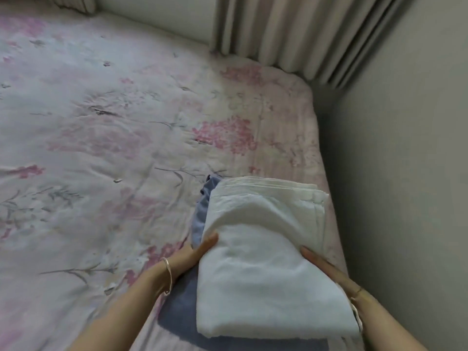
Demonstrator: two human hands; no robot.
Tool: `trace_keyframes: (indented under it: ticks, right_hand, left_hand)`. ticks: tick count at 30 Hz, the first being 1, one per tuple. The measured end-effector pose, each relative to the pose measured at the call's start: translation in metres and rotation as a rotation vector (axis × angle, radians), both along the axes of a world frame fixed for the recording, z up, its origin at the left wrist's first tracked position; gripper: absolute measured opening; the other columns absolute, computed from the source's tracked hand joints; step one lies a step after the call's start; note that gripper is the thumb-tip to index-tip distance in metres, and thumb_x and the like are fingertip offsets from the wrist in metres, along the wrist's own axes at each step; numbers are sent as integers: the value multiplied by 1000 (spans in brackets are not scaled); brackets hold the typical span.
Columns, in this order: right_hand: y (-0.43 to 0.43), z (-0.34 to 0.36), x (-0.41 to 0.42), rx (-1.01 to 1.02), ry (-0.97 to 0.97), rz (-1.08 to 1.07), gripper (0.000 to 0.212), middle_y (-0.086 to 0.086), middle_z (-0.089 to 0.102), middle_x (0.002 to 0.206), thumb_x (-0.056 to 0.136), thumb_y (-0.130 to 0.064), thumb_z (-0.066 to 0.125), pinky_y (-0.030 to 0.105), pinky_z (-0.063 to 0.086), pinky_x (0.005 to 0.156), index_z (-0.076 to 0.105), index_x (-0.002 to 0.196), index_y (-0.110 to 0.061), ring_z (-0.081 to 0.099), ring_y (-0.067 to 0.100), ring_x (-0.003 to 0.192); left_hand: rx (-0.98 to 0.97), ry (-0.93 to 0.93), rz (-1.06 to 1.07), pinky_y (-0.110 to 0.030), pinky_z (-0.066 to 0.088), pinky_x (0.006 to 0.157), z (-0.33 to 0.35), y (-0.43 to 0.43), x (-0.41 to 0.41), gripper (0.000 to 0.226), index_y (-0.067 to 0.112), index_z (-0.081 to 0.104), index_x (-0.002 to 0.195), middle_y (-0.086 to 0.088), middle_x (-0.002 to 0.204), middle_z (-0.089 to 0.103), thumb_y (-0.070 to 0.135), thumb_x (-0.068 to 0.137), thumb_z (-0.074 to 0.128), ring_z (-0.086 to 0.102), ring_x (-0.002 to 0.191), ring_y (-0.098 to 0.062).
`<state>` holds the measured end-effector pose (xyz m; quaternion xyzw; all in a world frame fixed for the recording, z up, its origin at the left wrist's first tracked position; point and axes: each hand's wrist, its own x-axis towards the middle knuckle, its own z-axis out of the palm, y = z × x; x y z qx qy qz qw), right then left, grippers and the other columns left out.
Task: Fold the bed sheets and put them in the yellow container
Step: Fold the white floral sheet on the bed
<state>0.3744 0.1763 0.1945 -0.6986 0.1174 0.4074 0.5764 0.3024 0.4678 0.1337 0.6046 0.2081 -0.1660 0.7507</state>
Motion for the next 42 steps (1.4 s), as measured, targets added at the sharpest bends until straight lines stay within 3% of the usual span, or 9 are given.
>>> trace_keyframes:
  ticks: [6, 8, 11, 14, 17, 28, 32, 36, 42]
  right_hand:
    - [-98, -50, 10, -174, 14, -69, 143, 5, 58, 124, 15, -69, 84, 38, 45, 93, 38, 139, -15, 58, 25, 110]
    - [-105, -71, 1, -267, -119, -72, 142, 3, 35, 146, 33, -67, 84, 39, 35, 107, 14, 149, -25, 42, 24, 128]
    - [-120, -116, -28, -516, -523, 63, 89, -7, 2, 158, 85, -56, 57, 28, 8, 115, 0, 149, -33, 7, 13, 145]
    - [-129, -158, -61, -727, -784, 354, 62, -15, -6, 156, 88, -69, 2, 30, 1, 118, 1, 145, -45, -4, 8, 145]
    - [-139, -186, -71, -774, -780, 366, 64, -16, -7, 157, 85, -66, -11, 37, 6, 120, 1, 145, -46, -7, 6, 145]
    - [-145, -181, -82, -774, -732, 291, 74, -13, -13, 157, 78, -67, -7, 33, -1, 118, -5, 147, -41, -8, 9, 145]
    - [-184, -161, -127, -742, -753, 180, 66, -10, -7, 159, 83, -60, 0, 37, 3, 120, -7, 146, -40, -6, 9, 146]
    - [-242, -127, -180, -914, -786, 16, 71, -5, -2, 159, 85, -64, -4, 36, 5, 120, 1, 149, -34, 0, 13, 147]
    - [-338, -90, -266, -1105, -735, -152, 65, 3, 20, 157, 91, -52, 15, 47, 24, 114, 24, 149, -23, 22, 22, 144]
  left_hand:
    - [77, 118, 4, -18, 50, 87, -41, -121, -1, 79, 22, 43, 131, -4, 132, 53, 64, 68, 65, 59, 108, -5]
    - [441, 129, 90, -36, 25, 112, -59, -151, -4, 109, 22, 7, 149, -5, 155, 20, 78, 67, 52, 26, 140, -20]
    - [950, -183, -205, -37, -5, 115, -102, -206, -8, 88, 40, -17, 144, 12, 154, -18, 85, 73, 6, -10, 144, -16]
    - [1180, -209, -292, -42, -3, 112, -133, -241, -13, 61, 41, 1, 147, 8, 157, -16, 65, 91, 2, -10, 144, -22]
    - [1323, -161, -326, -44, -6, 114, -146, -249, -11, 66, 32, 14, 149, 0, 159, -3, 64, 92, 7, -11, 145, -24]
    - [1381, -10, -415, -46, -13, 115, -131, -256, -8, 75, 41, -23, 138, 4, 151, -31, 74, 73, -5, -25, 141, -26]
    - [1378, -228, -562, -43, -10, 117, -97, -286, -13, 63, 35, -17, 144, 0, 156, -19, 60, 91, 6, -17, 144, -22]
    - [1330, -475, -645, -39, -4, 117, -59, -337, -32, 79, 32, -6, 148, 3, 158, -7, 65, 77, -8, -8, 146, -21]
    - [1264, -661, -730, -41, 3, 118, -19, -423, -69, 63, 27, -4, 150, 0, 158, 7, 50, 98, 22, 4, 146, -23]
